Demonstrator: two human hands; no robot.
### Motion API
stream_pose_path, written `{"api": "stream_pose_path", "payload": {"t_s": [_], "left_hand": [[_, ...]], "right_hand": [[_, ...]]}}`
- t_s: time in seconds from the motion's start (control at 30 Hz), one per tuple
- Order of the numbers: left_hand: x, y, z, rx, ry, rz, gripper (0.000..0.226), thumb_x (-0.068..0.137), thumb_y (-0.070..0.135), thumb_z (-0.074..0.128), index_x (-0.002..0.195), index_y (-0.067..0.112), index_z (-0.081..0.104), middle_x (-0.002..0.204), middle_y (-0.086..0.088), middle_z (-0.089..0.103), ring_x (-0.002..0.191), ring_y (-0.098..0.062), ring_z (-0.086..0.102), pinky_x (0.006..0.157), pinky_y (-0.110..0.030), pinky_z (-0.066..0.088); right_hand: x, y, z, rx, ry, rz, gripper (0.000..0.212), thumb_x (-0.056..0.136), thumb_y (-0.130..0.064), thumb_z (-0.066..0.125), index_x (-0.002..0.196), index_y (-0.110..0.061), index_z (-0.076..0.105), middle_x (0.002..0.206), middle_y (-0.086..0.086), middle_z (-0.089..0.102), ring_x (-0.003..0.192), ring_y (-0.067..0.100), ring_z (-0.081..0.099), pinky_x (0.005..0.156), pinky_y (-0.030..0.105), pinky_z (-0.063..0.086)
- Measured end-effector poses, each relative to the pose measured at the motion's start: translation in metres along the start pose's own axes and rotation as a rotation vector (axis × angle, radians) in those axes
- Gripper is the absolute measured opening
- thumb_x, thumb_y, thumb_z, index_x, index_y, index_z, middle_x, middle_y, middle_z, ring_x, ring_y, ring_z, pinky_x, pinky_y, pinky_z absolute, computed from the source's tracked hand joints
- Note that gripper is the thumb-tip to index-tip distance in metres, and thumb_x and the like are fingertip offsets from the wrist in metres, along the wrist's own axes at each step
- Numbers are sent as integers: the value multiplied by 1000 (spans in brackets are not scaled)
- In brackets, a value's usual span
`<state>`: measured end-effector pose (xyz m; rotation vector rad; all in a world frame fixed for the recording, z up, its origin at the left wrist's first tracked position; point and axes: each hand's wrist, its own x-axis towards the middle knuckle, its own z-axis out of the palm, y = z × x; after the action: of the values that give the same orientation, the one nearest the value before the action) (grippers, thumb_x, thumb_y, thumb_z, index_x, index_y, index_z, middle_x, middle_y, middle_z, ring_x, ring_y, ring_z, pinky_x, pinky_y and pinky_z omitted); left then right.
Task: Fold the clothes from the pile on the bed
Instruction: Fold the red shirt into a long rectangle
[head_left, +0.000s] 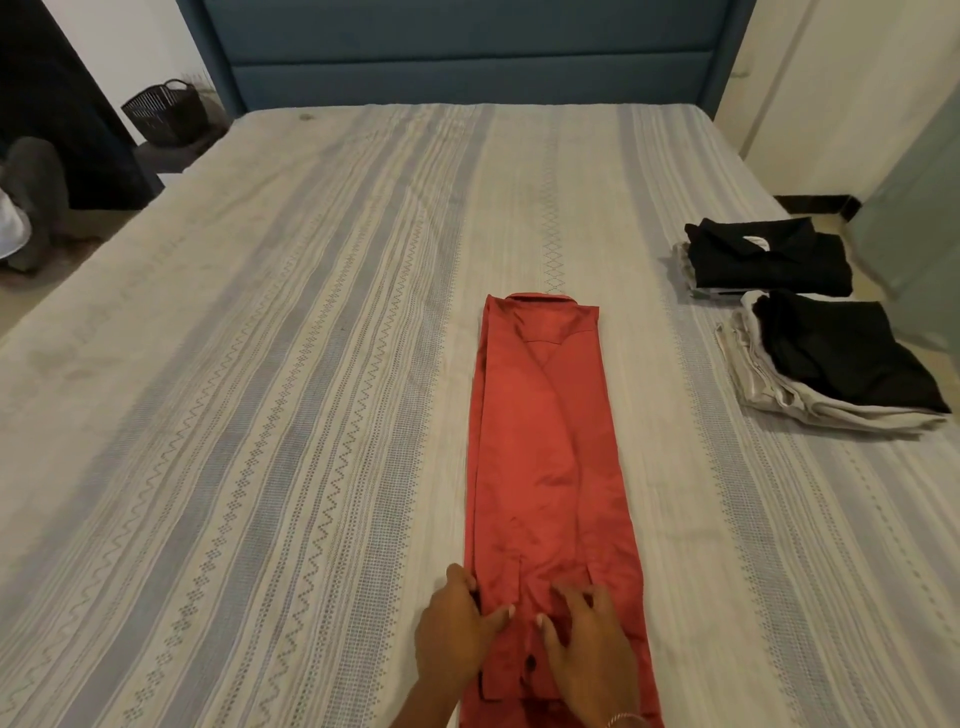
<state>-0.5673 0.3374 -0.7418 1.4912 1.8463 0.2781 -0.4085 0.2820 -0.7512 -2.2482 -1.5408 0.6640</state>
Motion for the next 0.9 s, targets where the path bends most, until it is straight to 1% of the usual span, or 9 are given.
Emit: {"api": "stream_pose_path", "payload": {"t_s": [0.1, 0.17, 0.27, 0.37, 0.43, 0.53, 0.63, 0.77, 0.9], "left_hand": [[3, 8, -4, 153, 102, 93, 41, 88, 63, 58, 97, 28, 38, 84, 9, 56, 72, -6, 56, 62, -25, 46], [14, 15, -8, 207, 150, 205, 31, 97, 56, 45, 104, 26, 40, 96, 10, 56, 86, -9, 56, 74, -28, 50], [46, 30, -8, 254, 187, 355, 27, 104, 35, 39, 123, 20, 51, 117, 4, 57, 104, -15, 57, 83, -28, 48], [92, 44, -6, 336, 206, 482, 24, 93, 19, 55, 116, 17, 62, 112, -1, 67, 99, -20, 65, 77, -33, 55], [122, 59, -9, 364, 173, 523, 34, 92, 12, 57, 125, 17, 60, 126, 0, 63, 113, -19, 61, 90, -34, 52], [166, 81, -19, 413, 129, 563, 46, 97, 9, 48, 142, 15, 49, 145, -2, 51, 133, -21, 48, 108, -37, 41], [218, 94, -22, 471, 170, 584, 43, 94, 9, 52, 137, 15, 52, 143, -4, 52, 129, -23, 51, 103, -39, 44], [277, 117, -26, 455, 190, 645, 43, 94, 10, 53, 136, 14, 53, 141, -4, 53, 129, -23, 52, 103, -39, 44], [332, 146, -31, 488, 134, 650, 54, 102, 17, 39, 156, 13, 29, 163, -6, 27, 151, -21, 24, 121, -43, 25]], "right_hand": [[7, 1, 2, -124, 158, -106, 35, 80, -48, 58, 106, -28, 72, 108, 4, 57, 89, 25, 59, 66, 37, 55], [20, -6, 1, -186, 225, -170, 39, 82, -47, 50, 103, -23, 72, 109, 10, 62, 89, 29, 61, 68, 42, 56], [53, -23, 1, -201, 208, -282, 40, 90, -38, 45, 115, -16, 68, 122, 14, 62, 102, 31, 64, 84, 41, 57], [105, -40, 13, -215, 182, -377, 42, 86, -16, 61, 128, -10, 63, 139, 18, 57, 125, 35, 58, 106, 43, 48], [144, -52, 19, -254, 166, -402, 61, 72, -3, 74, 131, -6, 61, 143, 21, 55, 132, 36, 54, 112, 43, 38], [201, -66, 16, -298, 154, -383, 60, 70, -3, 75, 128, -5, 62, 141, 23, 55, 132, 39, 53, 114, 47, 35], [256, -75, 14, -315, 156, -360, 51, 73, -1, 70, 123, -4, 63, 137, 24, 58, 132, 40, 53, 114, 49, 36], [319, -80, 16, -322, 130, -403, 57, 82, -2, 63, 138, -4, 53, 147, 19, 50, 141, 33, 43, 121, 44, 29], [357, -83, 21, -270, 100, -387, 65, 90, -14, 57, 152, -5, 38, 159, 16, 36, 150, 29, 30, 124, 42, 21]]}}
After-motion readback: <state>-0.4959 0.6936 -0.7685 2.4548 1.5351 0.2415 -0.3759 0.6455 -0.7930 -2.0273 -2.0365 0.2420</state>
